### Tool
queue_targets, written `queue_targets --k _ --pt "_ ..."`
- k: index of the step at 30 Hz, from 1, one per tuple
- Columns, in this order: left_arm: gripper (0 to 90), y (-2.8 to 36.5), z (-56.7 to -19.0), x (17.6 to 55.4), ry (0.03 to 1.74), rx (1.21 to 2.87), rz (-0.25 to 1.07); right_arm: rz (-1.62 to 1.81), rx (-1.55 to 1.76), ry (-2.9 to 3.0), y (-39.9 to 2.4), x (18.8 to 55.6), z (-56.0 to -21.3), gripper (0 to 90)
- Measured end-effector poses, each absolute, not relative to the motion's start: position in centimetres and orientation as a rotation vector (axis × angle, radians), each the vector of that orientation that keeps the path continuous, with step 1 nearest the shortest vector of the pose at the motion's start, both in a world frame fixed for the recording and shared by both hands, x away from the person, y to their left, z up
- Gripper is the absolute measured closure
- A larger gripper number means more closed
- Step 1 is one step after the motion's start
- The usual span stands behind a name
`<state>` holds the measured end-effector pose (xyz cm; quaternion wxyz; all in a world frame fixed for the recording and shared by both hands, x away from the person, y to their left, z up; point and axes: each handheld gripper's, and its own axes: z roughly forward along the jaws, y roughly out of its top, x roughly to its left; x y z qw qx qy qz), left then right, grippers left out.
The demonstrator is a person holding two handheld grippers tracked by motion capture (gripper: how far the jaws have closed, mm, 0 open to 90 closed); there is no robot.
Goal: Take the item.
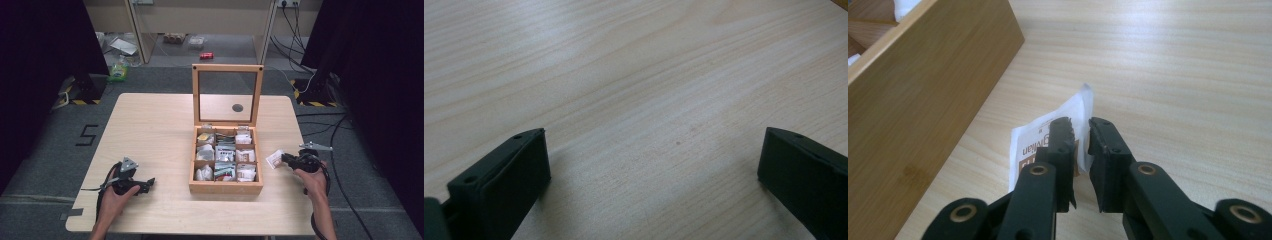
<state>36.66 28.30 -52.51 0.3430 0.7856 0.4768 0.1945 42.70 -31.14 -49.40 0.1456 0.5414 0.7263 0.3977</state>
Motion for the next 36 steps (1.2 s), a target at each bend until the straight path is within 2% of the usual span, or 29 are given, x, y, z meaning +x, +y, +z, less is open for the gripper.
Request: queue_targets --k 4,17,28,36 --pt "0.0 28.3 -52.5 36.7 1.239 2.042 0.506 1.128 1.573 2.075 -31.4 42.7 -49.4 74.0" --pt "0.0 28.3 -52.5 36.7 1.240 2.040 0.506 1.130 1.575 2.052 -31.1 42.7 -48.8 66.4" --pt "0.0 28.3 -52.5 36.7 1.240 2.040 0.506 1.157 1.603 2.007 -30.7 42.9 -48.3 52.7" --pt "0.0 28.3 -52.5 36.7 1.240 2.041 0.505 1.187 1.604 1.993 -30.1 42.9 -47.8 47.4"
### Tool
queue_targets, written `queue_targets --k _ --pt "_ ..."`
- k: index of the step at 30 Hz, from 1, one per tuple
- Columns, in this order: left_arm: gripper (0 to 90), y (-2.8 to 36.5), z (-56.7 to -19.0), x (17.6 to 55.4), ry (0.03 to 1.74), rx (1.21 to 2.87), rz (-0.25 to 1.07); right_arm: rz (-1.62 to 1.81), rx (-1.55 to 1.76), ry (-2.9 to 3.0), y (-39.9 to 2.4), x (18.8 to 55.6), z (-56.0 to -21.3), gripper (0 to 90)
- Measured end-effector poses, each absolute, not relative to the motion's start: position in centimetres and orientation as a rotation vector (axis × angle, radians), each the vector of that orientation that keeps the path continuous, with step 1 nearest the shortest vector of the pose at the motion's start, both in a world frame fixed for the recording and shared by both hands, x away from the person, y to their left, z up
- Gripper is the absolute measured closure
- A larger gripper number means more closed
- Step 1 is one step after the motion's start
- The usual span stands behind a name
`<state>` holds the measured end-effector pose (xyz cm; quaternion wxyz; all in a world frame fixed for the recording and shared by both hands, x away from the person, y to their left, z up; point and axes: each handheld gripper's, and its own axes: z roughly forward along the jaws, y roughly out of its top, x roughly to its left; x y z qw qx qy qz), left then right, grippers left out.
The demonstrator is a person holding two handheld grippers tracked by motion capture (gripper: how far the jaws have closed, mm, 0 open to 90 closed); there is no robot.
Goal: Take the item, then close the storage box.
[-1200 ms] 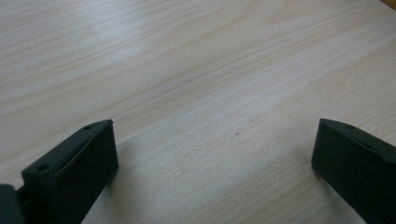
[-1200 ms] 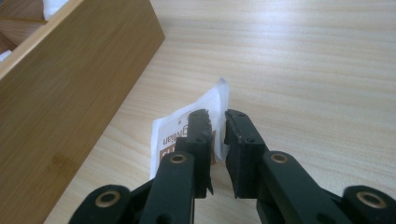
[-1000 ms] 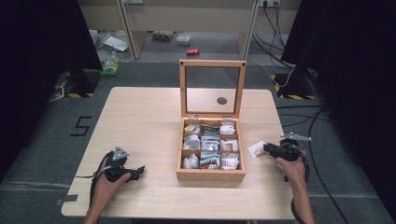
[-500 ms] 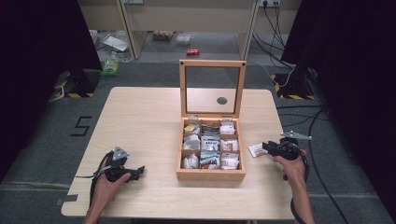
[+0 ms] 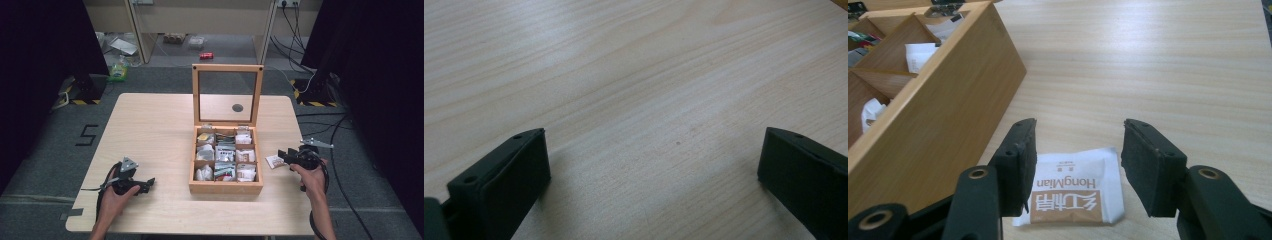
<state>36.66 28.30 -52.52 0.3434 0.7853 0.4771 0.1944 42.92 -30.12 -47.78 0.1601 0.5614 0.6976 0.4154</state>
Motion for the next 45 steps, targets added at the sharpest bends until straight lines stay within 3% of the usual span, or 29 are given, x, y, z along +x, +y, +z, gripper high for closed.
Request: queue_targets --k 45 --pt "0.0 28.3 -52.5 36.7 1.235 2.041 0.503 1.322 1.404 2.057 -24.4 44.4 -44.5 36.6"
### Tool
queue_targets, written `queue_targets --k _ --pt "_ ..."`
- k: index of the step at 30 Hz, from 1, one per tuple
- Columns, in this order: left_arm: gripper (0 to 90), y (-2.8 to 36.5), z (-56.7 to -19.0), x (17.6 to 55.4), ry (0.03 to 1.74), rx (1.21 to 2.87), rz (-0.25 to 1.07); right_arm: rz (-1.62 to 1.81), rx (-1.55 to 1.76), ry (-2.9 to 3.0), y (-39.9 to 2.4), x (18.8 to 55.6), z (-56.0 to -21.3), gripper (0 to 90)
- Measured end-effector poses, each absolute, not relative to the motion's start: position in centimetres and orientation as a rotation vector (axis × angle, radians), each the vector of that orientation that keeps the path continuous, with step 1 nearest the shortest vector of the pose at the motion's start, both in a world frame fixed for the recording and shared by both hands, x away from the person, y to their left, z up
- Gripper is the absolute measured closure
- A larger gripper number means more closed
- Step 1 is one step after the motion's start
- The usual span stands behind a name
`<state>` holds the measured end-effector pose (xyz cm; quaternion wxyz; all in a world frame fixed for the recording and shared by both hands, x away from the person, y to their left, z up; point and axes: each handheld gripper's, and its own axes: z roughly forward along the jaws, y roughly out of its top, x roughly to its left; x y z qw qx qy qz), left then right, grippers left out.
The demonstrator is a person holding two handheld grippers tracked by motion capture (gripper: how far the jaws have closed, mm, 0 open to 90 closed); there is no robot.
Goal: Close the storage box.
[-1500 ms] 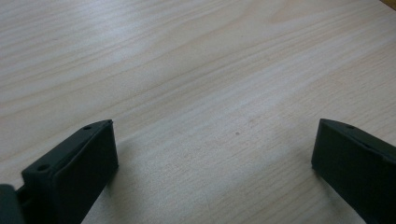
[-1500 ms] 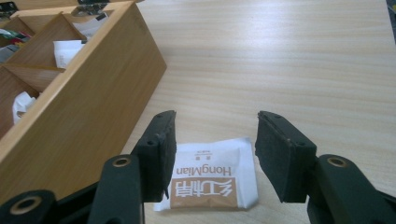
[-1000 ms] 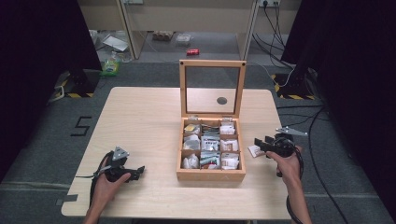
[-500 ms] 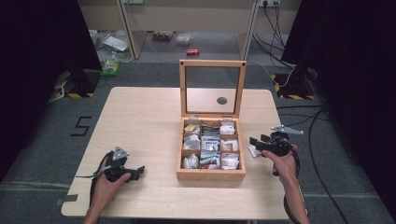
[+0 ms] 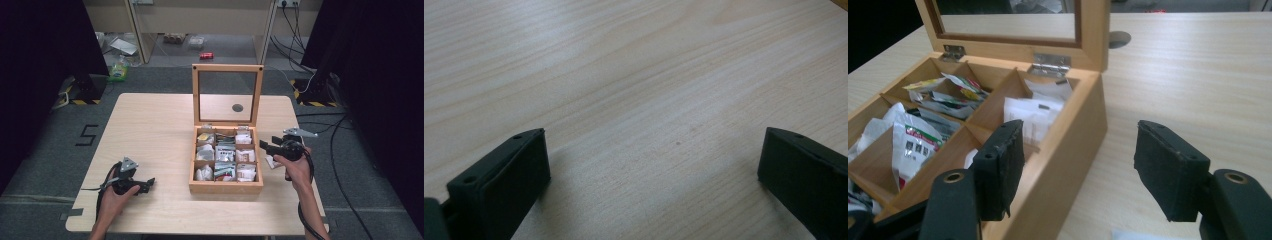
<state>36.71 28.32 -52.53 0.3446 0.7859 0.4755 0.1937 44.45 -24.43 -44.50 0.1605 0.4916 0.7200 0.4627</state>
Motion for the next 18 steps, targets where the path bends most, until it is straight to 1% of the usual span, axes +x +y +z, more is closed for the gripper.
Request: queue_targets --k 7,9,10,18 --pt "0.0 28.3 -52.5 36.7 1.234 2.043 0.503 1.334 1.388 2.014 -23.4 47.5 -43.4 36.2" --pt "0.0 28.3 -52.5 36.7 1.234 2.043 0.503 1.333 1.384 2.009 -23.4 47.8 -43.2 36.1" --pt "0.0 28.3 -52.5 36.7 1.234 2.043 0.503 1.331 1.389 2.000 -23.3 48.6 -42.9 36.1" --pt "0.0 28.3 -52.5 36.7 1.234 2.043 0.503 1.358 1.384 1.988 -22.6 50.1 -42.5 36.1"
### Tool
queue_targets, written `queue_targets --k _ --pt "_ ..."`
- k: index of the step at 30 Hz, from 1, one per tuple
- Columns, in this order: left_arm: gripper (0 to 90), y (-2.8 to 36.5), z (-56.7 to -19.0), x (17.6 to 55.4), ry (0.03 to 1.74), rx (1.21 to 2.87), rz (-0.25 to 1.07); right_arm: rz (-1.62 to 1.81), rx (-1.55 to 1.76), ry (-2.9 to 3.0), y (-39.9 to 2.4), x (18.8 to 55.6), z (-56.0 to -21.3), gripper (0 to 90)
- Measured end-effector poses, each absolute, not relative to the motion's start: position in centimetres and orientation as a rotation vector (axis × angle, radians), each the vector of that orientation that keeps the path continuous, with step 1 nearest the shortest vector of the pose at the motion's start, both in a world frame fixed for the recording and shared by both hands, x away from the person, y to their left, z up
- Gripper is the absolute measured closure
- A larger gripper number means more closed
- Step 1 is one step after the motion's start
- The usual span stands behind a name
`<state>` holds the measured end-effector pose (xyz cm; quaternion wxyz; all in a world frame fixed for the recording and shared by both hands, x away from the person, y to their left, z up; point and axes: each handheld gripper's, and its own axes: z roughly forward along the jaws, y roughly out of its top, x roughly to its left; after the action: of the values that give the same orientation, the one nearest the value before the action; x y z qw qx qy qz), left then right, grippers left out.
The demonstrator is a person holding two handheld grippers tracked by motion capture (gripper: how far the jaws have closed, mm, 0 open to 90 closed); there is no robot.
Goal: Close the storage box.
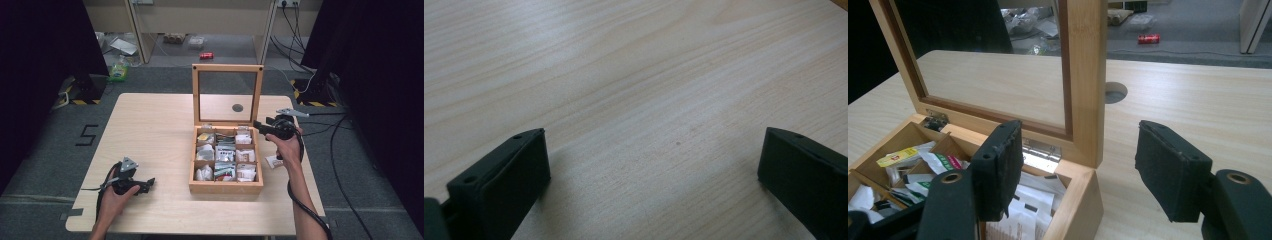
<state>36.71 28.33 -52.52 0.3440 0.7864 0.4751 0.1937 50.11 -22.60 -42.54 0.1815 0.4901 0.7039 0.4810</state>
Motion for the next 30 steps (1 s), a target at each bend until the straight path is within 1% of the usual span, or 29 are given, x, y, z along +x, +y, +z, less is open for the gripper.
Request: queue_targets --k 13,22,28,30 --pt "0.0 28.3 -52.5 36.7 1.234 2.042 0.504 1.366 1.388 1.982 -21.6 53.4 -42.5 36.7" --pt "0.0 28.3 -52.5 36.7 1.234 2.042 0.504 1.356 1.382 2.009 -20.2 54.9 -42.5 37.2" --pt "0.0 28.3 -52.5 36.7 1.234 2.042 0.504 1.362 1.391 2.016 -20.0 55.4 -42.8 37.7" --pt "0.0 28.3 -52.5 36.7 1.234 2.042 0.504 1.373 1.390 2.017 -19.8 55.4 -42.9 39.5"
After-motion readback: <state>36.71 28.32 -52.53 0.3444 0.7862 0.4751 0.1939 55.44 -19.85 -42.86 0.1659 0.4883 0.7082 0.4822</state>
